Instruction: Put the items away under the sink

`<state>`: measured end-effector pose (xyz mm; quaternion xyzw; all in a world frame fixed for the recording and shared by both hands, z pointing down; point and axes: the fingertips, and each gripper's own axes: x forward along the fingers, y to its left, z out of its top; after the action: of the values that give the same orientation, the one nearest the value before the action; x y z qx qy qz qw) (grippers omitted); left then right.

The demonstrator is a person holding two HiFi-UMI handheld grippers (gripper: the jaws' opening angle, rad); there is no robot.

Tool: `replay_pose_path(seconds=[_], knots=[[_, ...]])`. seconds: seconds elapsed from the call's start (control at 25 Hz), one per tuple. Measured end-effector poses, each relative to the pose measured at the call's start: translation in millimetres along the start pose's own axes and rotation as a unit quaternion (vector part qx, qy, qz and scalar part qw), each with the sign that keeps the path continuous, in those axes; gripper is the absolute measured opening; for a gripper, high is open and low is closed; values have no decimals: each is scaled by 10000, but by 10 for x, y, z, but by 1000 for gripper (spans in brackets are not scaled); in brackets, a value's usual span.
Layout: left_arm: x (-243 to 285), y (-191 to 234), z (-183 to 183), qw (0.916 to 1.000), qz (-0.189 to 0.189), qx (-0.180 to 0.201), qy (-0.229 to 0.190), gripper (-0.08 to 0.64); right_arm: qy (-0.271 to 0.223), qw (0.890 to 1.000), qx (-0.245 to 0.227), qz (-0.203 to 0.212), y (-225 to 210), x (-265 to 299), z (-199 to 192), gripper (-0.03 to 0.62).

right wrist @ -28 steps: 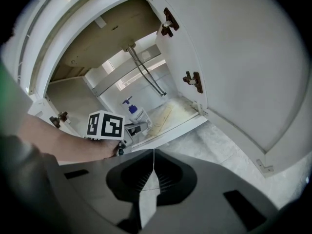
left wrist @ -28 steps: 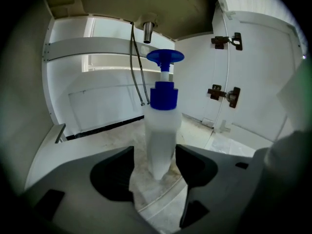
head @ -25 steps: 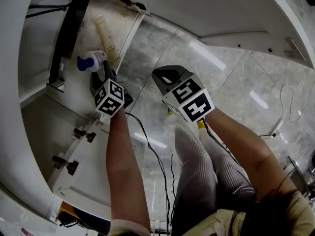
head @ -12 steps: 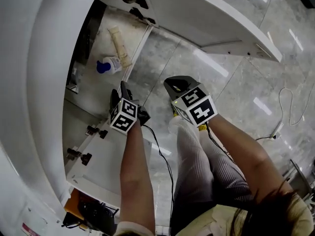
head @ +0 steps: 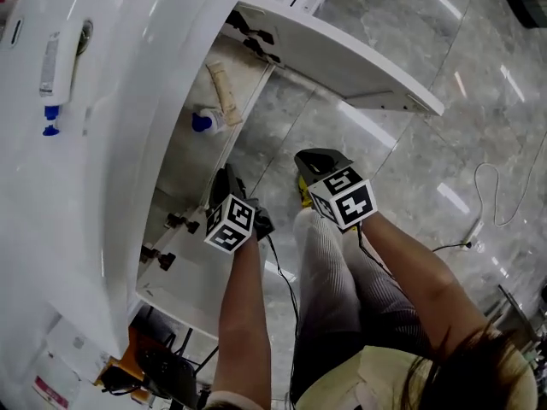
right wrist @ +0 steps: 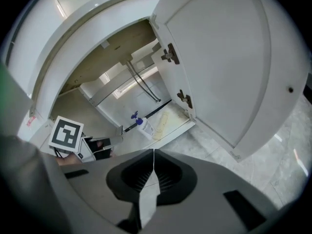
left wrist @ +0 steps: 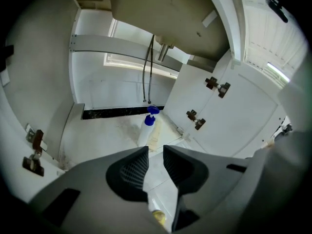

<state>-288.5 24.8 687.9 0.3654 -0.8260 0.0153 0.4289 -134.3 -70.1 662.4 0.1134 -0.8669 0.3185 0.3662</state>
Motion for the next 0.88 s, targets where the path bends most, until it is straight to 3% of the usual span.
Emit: replay_pose_path(seconds=[0.28,0.68,0.88], knots=[[-539,-317,135,9996,-199,119,129,75,-160,9998,91,32,220,-419,310,26],[-1304,-1053,550,9935,-988,565,85,57,-417,9991,-103,51,559,-1106,798,26],[-1580,-1294,811,9922,-1188,386,-11,51,-541,9984,-148,88,695,-1355,1029,26]])
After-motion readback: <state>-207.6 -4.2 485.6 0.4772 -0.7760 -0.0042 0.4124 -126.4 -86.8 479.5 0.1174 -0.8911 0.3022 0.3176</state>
